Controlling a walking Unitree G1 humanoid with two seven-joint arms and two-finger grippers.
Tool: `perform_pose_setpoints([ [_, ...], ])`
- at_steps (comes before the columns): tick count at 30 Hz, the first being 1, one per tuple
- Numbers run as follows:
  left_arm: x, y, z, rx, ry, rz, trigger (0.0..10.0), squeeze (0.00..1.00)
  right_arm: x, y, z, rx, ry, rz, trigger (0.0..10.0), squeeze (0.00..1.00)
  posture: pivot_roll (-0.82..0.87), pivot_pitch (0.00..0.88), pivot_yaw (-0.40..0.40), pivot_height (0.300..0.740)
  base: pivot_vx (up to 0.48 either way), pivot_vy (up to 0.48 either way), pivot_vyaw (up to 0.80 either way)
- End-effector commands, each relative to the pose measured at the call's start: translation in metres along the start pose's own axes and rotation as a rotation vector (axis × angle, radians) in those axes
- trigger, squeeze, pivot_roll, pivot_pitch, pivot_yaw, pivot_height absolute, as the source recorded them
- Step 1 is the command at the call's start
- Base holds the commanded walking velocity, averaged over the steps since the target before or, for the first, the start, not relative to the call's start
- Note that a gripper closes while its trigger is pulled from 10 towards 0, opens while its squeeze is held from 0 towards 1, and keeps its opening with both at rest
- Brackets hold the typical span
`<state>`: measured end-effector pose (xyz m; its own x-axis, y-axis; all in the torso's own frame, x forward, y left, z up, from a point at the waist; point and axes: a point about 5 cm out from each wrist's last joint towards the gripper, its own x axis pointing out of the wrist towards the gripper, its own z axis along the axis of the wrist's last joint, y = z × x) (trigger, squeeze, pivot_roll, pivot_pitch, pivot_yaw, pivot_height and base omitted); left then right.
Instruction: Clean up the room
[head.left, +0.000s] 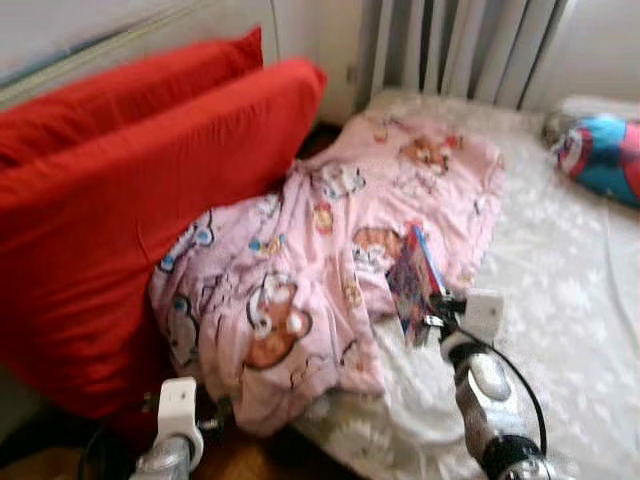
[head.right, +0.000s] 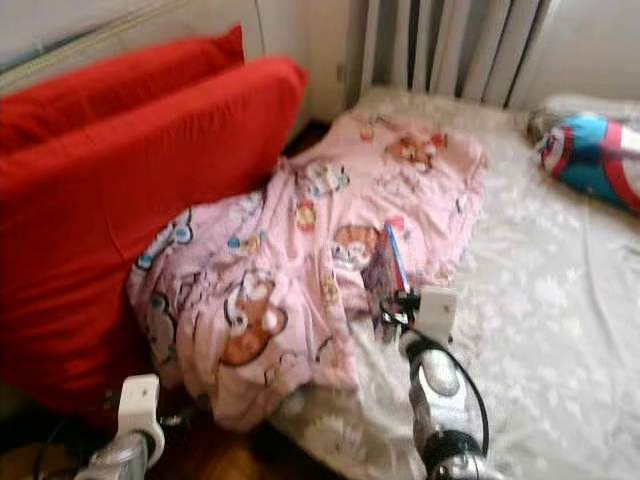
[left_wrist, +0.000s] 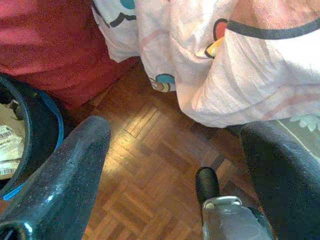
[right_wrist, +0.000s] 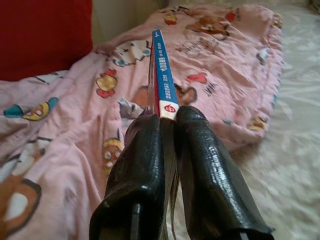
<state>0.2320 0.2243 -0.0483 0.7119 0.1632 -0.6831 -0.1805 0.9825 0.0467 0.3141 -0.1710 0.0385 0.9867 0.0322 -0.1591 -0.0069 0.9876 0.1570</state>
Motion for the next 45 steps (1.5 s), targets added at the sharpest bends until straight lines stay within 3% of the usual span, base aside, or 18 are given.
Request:
perform_pose_setpoints([
  [1, -0.003, 0.005, -0.013, -0.020, 0.048, 0.034, 10.0, 0.00, 0.003, 0.003, 0.005, -0.007, -0.017, 0.011, 10.0, 0.00, -0.09, 0.011, 0.017, 0.740, 0.000, 0.000, 0.00],
  [6, -0.004, 0.005, -0.019, -0.046, 0.059, 0.056, 10.0, 0.00, 0.003, -0.001, 0.001, 0.033, 0.006, -0.042, 10.0, 0.00, -0.09, 0.007, 0.016, 0.740, 0.000, 0.000, 0.00],
  [19, -0.007, 0.007, -0.029, 0.003, 0.083, 0.045, 10.0, 0.00, -0.001, -0.002, -0.005, 0.063, 0.019, -0.094, 10.0, 0.00, -0.10, 0.000, 0.025, 0.740, 0.000, 0.000, 0.00],
  [32, -0.009, 0.002, -0.036, 0.094, 0.104, 0.018, 10.0, 0.00, 0.001, -0.002, -0.003, 0.053, 0.018, -0.095, 10.0, 0.00, -0.09, 0.006, 0.020, 0.740, 0.000, -0.041, -0.80],
  [45, -0.009, 0.003, -0.037, 0.091, 0.110, 0.019, 10.0, 0.00, 0.001, 0.001, -0.003, 0.050, 0.017, -0.091, 10.0, 0.00, -0.09, 0.026, 0.020, 0.740, 0.000, -0.083, -0.80],
])
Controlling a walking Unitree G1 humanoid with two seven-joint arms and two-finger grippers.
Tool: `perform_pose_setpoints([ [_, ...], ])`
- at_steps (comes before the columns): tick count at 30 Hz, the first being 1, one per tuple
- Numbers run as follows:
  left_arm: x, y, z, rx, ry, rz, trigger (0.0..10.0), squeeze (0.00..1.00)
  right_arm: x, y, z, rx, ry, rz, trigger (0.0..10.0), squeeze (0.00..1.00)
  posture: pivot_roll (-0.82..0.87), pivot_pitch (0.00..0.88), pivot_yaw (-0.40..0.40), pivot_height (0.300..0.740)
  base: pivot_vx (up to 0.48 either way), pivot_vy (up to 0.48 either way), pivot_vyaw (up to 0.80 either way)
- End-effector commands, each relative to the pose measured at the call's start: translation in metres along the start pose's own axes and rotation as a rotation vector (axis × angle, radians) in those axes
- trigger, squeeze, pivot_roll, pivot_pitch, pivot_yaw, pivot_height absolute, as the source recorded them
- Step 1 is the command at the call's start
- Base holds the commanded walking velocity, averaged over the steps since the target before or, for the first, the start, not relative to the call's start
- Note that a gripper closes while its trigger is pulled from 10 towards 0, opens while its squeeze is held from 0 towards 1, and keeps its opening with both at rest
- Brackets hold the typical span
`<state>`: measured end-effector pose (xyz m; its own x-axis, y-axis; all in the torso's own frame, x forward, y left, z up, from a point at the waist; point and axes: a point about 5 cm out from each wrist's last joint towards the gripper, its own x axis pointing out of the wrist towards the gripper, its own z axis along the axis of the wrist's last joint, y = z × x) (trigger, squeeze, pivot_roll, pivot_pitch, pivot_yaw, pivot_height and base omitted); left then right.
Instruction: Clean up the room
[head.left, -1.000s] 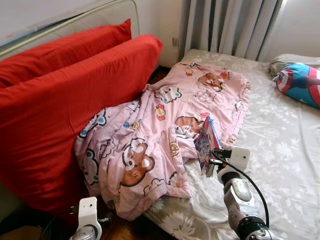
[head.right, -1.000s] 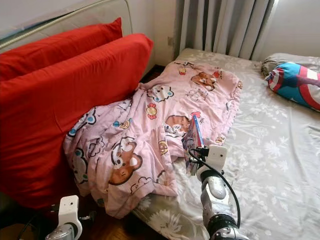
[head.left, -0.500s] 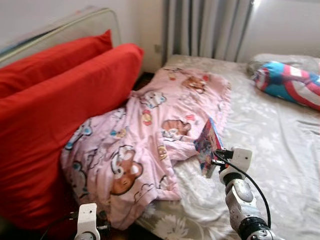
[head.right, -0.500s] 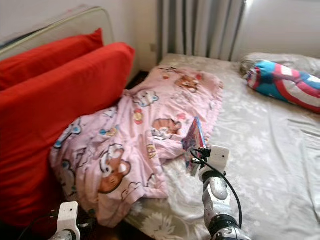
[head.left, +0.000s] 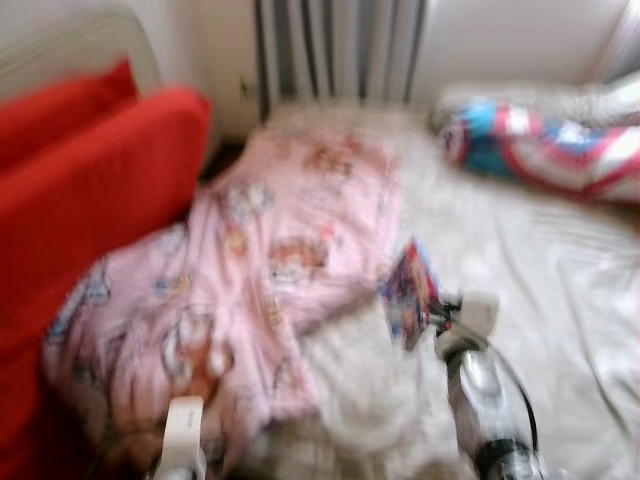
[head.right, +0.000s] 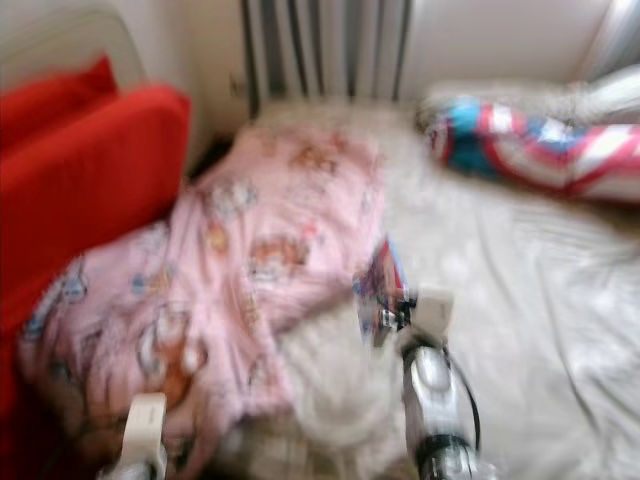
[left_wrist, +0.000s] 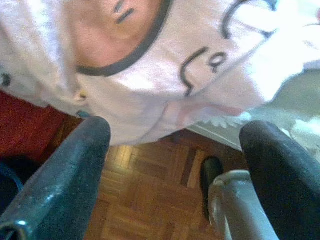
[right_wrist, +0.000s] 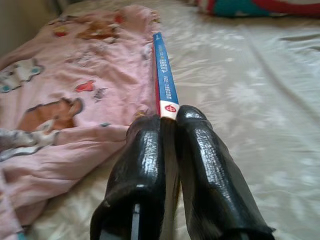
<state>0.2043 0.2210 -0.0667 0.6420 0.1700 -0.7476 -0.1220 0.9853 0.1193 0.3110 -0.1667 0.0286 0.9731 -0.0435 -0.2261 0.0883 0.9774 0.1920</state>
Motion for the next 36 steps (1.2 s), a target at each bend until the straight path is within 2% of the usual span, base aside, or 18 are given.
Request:
perform_pose_setpoints([
  [1, -0.0008, 0.0017, -0.0046, 0.000, 0.015, 0.007, 10.0, 0.00, 0.0024, -0.0016, 0.0080, -0.003, -0.037, -0.004, 10.0, 0.00, -0.09, 0.025, 0.020, 0.740, 0.000, 0.000, -0.80],
  [12, 0.0000, -0.0004, -0.0006, 0.006, 0.003, 0.001, 10.0, 0.00, 0.0021, -0.0011, 0.0070, -0.002, -0.033, -0.006, 10.0, 0.00, -0.09, 0.032, 0.021, 0.740, 0.000, 0.000, -0.75],
  [36, 0.0009, -0.0055, 0.0039, 0.032, -0.009, -0.021, 10.0, 0.00, 0.0016, 0.0052, 0.0023, -0.017, -0.010, 0.025, 10.0, 0.00, -0.09, 0.040, 0.022, 0.740, 0.000, 0.000, 0.00],
])
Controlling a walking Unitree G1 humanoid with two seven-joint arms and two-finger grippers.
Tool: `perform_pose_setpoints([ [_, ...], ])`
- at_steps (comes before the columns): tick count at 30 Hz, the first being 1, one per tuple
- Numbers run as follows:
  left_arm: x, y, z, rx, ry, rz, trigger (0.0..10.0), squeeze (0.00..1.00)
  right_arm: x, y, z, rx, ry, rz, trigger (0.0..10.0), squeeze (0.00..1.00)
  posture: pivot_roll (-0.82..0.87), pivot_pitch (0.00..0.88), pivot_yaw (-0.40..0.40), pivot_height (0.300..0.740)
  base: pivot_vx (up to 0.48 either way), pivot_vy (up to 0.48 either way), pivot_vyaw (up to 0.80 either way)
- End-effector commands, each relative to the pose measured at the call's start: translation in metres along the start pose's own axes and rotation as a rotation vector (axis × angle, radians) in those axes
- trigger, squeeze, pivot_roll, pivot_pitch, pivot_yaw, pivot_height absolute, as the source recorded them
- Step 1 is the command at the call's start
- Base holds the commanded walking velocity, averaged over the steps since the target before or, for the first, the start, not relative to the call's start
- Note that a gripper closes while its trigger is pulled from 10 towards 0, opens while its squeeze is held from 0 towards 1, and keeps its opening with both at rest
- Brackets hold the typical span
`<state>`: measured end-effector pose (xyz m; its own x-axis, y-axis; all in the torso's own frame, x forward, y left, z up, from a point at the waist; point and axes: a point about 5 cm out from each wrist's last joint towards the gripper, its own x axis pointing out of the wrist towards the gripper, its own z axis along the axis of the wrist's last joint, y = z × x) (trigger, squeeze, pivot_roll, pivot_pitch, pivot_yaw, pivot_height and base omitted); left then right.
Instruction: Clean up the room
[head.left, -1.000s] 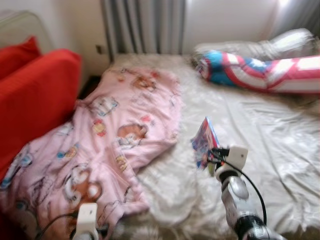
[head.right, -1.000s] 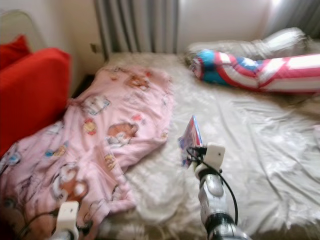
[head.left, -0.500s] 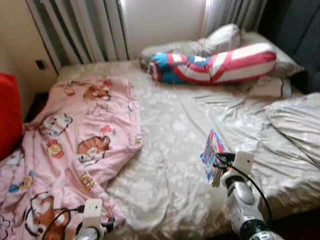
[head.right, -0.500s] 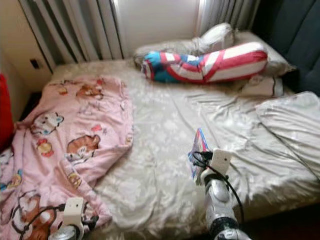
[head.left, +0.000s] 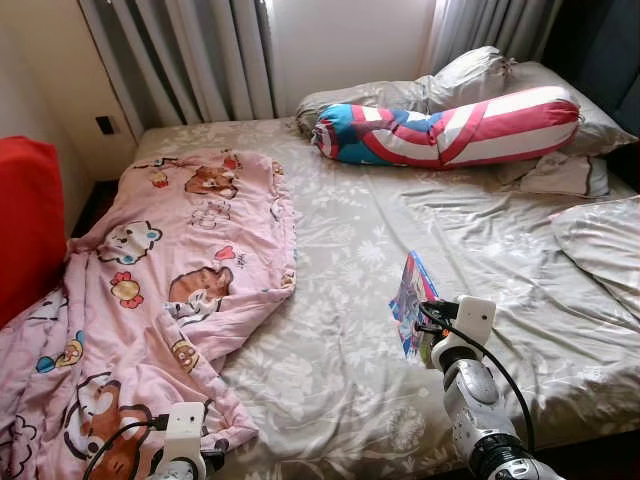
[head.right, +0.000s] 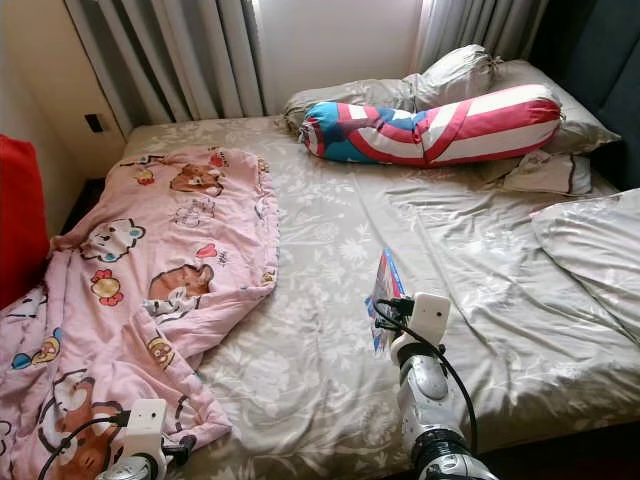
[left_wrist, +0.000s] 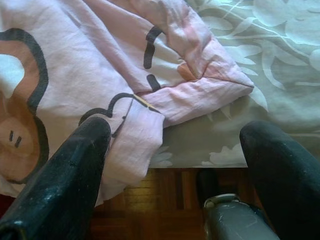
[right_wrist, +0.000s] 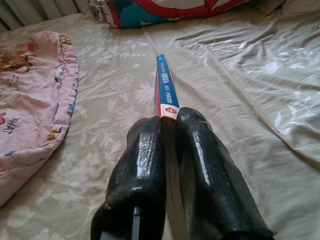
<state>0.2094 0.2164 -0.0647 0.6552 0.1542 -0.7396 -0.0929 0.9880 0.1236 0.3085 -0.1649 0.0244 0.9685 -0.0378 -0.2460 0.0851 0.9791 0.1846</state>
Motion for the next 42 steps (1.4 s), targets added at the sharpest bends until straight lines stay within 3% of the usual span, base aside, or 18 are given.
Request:
perform_pose_setpoints([
  [1, -0.0001, -0.0006, -0.0010, 0.008, 0.006, -0.005, 10.0, 0.00, 0.0029, 0.0047, 0.0070, -0.010, -0.030, 0.025, 10.0, 0.00, -0.09, 0.040, 0.022, 0.740, 0.000, 0.000, 0.00],
  [42, 0.0003, -0.0028, 0.0003, 0.017, 0.004, -0.008, 10.0, 0.00, 0.0032, 0.0068, 0.0066, -0.031, -0.024, 0.042, 10.0, 0.00, -0.09, 0.031, 0.017, 0.740, 0.000, -0.319, 0.00],
])
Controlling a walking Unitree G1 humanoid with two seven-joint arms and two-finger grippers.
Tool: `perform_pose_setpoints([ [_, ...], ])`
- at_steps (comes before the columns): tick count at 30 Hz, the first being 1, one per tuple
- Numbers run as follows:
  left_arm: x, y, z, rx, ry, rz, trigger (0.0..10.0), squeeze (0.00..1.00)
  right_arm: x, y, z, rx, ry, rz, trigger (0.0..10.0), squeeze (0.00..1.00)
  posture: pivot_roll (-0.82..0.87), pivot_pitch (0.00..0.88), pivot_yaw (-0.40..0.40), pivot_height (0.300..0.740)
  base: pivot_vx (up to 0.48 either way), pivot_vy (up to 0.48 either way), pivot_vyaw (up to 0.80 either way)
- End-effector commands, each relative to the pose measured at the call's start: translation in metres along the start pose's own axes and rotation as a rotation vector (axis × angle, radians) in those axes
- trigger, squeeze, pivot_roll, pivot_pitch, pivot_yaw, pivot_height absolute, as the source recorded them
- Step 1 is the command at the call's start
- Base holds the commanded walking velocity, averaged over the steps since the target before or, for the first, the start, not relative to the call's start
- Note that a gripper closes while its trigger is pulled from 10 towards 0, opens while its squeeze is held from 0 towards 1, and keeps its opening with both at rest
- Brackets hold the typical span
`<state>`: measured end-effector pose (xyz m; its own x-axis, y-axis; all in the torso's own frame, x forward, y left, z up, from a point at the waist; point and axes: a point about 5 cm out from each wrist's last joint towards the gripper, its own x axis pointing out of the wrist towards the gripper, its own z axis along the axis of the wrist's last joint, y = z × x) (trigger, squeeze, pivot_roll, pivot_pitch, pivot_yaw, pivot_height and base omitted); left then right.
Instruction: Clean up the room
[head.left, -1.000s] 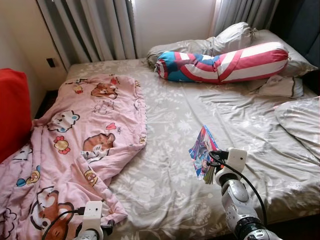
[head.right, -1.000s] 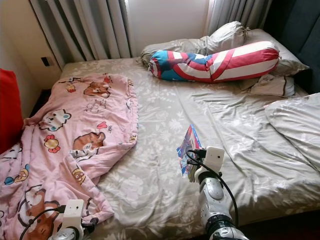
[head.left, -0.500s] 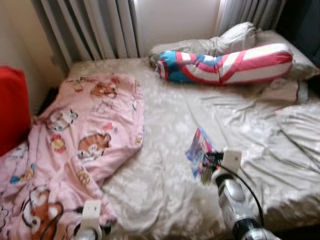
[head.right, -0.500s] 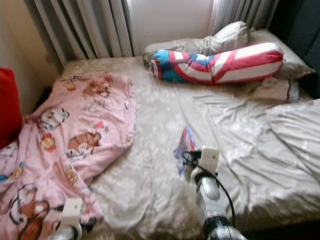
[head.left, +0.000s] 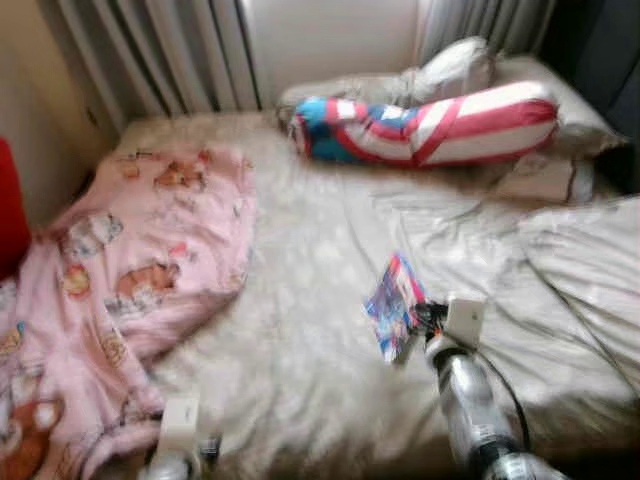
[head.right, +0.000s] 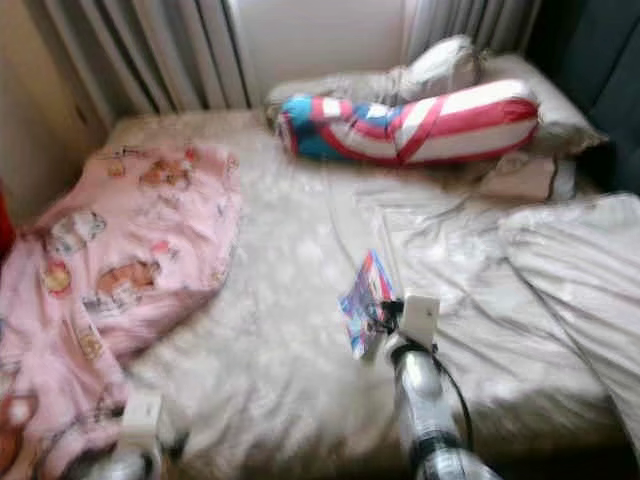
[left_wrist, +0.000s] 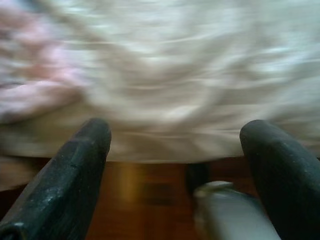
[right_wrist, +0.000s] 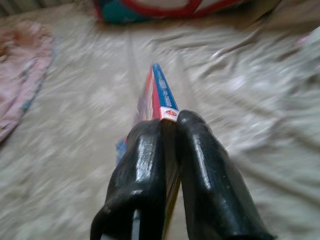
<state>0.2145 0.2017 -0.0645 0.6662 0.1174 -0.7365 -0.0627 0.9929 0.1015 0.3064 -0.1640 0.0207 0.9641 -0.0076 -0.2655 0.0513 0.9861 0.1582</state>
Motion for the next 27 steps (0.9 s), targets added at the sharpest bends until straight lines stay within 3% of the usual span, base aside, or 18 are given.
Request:
perform_pose_setpoints([
  [1, -0.0012, 0.0120, -0.0040, 0.009, 0.015, 0.029, 10.0, 0.00, 0.0043, 0.0062, 0.0111, 0.003, -0.049, 0.015, 10.0, 0.00, -0.09, 0.031, 0.017, 0.740, 0.000, -0.345, 0.00],
  [20, -0.0014, 0.0083, -0.0051, 0.009, 0.013, 0.024, 10.0, 0.00, 0.0042, 0.0033, 0.0123, 0.009, -0.059, -0.010, 10.0, 0.00, -0.10, 0.034, 0.016, 0.740, 0.000, -0.347, 0.00],
  [27, -0.0016, 0.0078, -0.0062, -0.004, 0.017, 0.025, 10.0, 0.00, 0.0041, 0.0035, 0.0118, 0.007, -0.057, -0.009, 10.0, 0.00, -0.10, 0.038, 0.016, 0.740, 0.000, -0.036, 0.00],
])
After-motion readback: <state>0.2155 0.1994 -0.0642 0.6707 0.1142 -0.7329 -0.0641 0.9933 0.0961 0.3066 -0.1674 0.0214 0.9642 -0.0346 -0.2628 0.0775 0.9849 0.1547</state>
